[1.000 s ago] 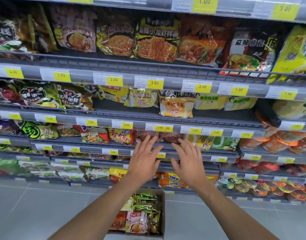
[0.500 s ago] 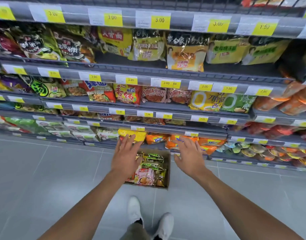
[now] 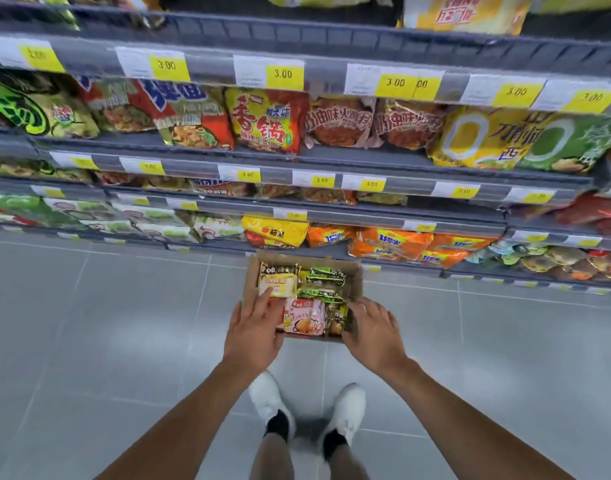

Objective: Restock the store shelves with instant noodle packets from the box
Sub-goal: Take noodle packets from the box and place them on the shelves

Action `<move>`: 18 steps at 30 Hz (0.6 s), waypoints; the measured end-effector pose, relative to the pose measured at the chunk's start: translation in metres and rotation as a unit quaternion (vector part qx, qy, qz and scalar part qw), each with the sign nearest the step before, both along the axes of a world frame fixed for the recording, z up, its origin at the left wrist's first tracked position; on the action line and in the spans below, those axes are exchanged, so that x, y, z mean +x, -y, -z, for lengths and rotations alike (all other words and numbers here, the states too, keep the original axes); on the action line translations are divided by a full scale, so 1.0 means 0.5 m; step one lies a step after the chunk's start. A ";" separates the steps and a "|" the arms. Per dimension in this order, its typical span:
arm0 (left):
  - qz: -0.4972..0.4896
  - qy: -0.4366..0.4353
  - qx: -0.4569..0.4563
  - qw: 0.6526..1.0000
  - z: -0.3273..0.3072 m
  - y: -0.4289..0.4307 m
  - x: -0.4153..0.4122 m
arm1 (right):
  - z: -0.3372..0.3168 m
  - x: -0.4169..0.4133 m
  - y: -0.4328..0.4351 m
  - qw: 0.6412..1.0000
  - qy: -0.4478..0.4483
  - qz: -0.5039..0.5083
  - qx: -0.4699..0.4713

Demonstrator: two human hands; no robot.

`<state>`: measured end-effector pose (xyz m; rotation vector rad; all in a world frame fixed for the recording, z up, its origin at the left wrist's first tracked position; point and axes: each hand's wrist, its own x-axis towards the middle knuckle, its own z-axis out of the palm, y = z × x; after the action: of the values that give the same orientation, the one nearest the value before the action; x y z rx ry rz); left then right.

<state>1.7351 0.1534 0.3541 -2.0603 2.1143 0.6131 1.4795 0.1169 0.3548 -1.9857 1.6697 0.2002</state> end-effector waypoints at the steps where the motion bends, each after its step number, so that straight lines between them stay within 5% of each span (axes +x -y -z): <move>1: 0.004 0.002 0.009 1.000 0.024 -0.003 0.005 | 0.027 0.006 -0.005 1.000 -0.002 0.006 0.007; 18: 0.035 0.012 0.126 0.991 0.511 0.026 0.041 | 0.507 0.086 -0.027 0.972 0.023 0.154 0.179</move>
<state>1.7557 0.1406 0.0986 -1.8414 1.9713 0.7950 1.5225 0.1305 0.1011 -1.4406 1.7442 0.3142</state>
